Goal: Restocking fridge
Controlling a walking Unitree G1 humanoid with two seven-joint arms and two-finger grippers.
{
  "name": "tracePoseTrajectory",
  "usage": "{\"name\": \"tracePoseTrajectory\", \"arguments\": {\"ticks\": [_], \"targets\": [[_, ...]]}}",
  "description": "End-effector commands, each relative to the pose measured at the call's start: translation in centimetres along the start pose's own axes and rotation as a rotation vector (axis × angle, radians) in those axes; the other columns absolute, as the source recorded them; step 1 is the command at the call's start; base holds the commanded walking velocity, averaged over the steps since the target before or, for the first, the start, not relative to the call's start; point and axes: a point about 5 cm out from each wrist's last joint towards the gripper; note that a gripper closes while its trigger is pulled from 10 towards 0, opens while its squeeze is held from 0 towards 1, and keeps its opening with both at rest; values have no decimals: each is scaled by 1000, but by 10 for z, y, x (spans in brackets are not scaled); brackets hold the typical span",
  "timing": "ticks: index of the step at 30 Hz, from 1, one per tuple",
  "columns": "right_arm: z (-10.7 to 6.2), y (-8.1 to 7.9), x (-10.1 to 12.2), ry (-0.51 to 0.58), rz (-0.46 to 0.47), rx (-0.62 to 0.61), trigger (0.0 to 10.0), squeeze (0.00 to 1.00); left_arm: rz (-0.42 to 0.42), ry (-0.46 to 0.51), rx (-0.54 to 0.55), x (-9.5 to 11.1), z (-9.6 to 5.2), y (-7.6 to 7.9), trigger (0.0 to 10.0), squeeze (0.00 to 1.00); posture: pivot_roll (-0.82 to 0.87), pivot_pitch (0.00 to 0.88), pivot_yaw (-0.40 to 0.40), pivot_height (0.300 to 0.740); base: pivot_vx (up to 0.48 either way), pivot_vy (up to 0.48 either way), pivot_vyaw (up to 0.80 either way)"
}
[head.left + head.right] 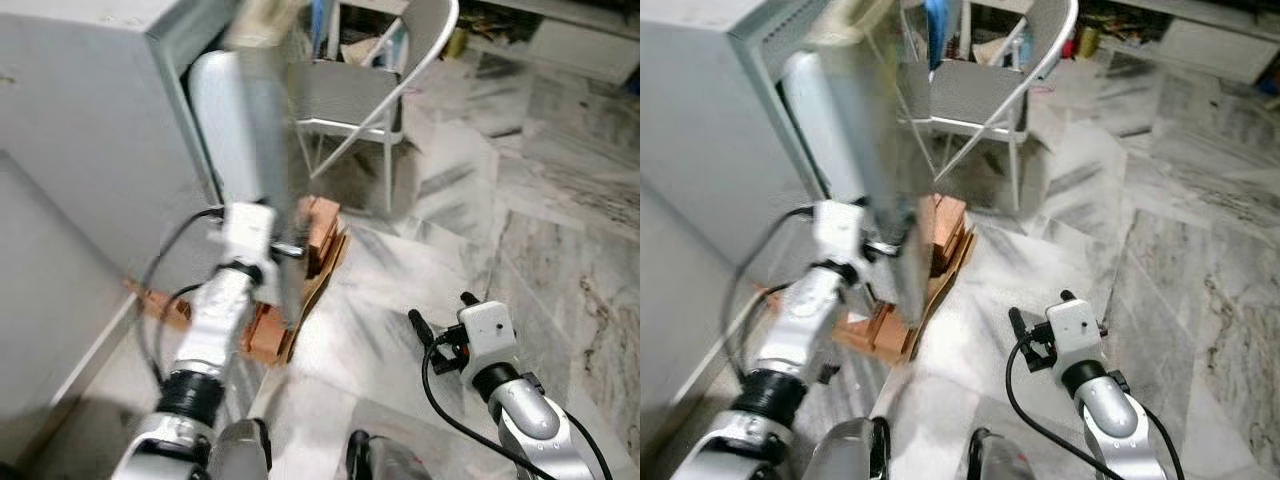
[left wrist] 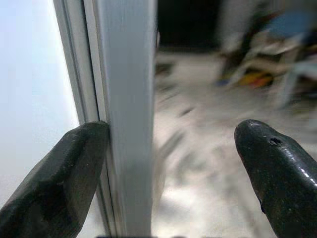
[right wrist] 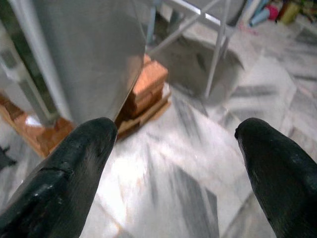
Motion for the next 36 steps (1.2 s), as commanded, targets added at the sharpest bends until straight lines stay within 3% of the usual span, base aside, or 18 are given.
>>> {"name": "tracePoseTrajectory", "arguments": {"ticks": [1, 6, 7, 8, 12, 13, 20, 28, 36], "targets": [[-3, 4, -3, -23, -10, -15, 10000, 0, 26, 82, -28, 19, 7, 1, 10000, 0, -19, 132, -16, 740, 0, 0, 0], [-3, 4, -3, -23, -10, -15, 10000, 0, 26, 82, -28, 19, 7, 1, 10000, 0, -19, 132, -16, 740, 0, 0, 0], [-13, 3, -12, -72, 11, -19, 10000, 0, -19, 41, 51, 7, -7, -11, 10000, 0, -23, 144, 3, 740, 0, 0, 0], [-17, 1, -16, -88, 36, -15, 10000, 0, 6, -25, 198, -8, -30, -40, 10000, 0, -13, 144, 1, 740, 0, 0, 0], [-15, 0, -12, -66, 32, -13, 10000, 0, 20, -75, 273, -14, -46, -53, 10000, 0, -7, 144, -2, 740, 0, 0, 0], [-14, 7, -7, -41, -23, -72, 10000, 0, 32, -94, 286, -17, -51, -55, 10000, 0, -2, 145, -5, 740, 0, 0, 0], [-6, 8, 8, 19, -5, -102, 10000, 0, 34, -148, 265, -30, -70, -45, 10000, 0, 2, 144, -9, 740, 139, -129, 0], [3, 6, 14, 46, 7, -117, 10000, 0, 11, -159, 236, -32, -68, -30, 10000, 0, -2, 138, -6, 740, 364, -307, 0], [7, 6, 17, 59, 38, -120, 10000, 0, 16, -169, 232, -32, -71, -30, 10000, 0, 2, 140, -1, 740, 385, -281, 0]]}}
Point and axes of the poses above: a point about 5 cm out from each wrist's last joint towards the gripper, its own z axis pointing out of the wrist towards the gripper, its own x axis along the axis of the wrist's last joint, y = z × x, and after that the axes turned 2 degrees about z, right-handed
